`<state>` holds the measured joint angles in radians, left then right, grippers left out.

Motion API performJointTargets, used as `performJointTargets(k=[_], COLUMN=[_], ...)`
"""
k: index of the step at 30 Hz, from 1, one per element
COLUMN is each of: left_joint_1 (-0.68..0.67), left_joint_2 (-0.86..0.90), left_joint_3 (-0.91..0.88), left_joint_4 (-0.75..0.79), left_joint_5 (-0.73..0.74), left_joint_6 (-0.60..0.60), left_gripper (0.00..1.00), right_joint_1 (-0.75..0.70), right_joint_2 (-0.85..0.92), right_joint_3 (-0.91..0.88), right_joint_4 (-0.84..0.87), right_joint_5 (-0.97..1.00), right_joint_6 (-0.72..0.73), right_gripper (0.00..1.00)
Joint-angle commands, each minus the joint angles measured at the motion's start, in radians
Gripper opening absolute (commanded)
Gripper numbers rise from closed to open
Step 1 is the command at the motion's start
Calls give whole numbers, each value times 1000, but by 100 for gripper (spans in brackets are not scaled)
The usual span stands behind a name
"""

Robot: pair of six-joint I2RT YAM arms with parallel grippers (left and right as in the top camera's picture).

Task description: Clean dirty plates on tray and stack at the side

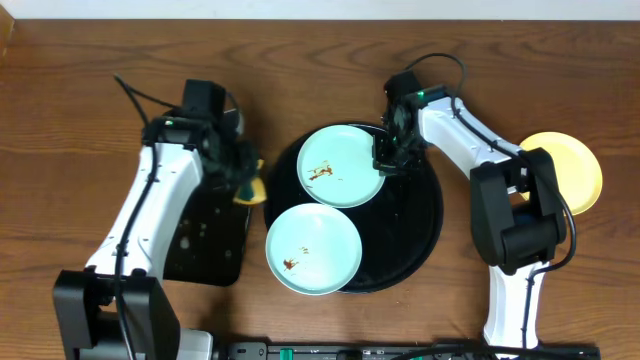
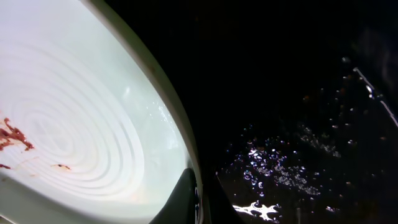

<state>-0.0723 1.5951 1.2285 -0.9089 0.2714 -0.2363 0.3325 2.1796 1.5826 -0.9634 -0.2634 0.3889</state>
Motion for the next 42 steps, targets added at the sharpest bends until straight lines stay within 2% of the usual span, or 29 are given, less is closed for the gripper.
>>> performJointTargets(k=[1,7,16,25,30,38,42], left_joint_1=[76,162,159,159,159,159,159], left_joint_2=[2,48,251,311,237,-64,-165], left_joint_3=[-13,-92,-157,-158,-142,-135,-135], left_joint_4=[-26,-9,113,179,166,89,64], left_joint_5=[-143,-152,-187,-164,-151,-134,-32], left_joint_6=[-31,-30,-26,63,78,32,53], left_gripper=[8,7,7,7,8,7,7], right_joint_1=[-33,-19,-44,-52,-58,-57,-57], right_joint_2=[37,37,37,37,37,37,37], right_joint_3=[-27,-27,-27,-27,-27,-27,-27], right_joint_4=[-8,14,5,8,5,9,9], right_joint_5=[157,146,96,92,90,71,71], right_joint_6=[-53,-52,-84,-95,-117,-117,-119], right_gripper=[1,1,1,1,1,1,1])
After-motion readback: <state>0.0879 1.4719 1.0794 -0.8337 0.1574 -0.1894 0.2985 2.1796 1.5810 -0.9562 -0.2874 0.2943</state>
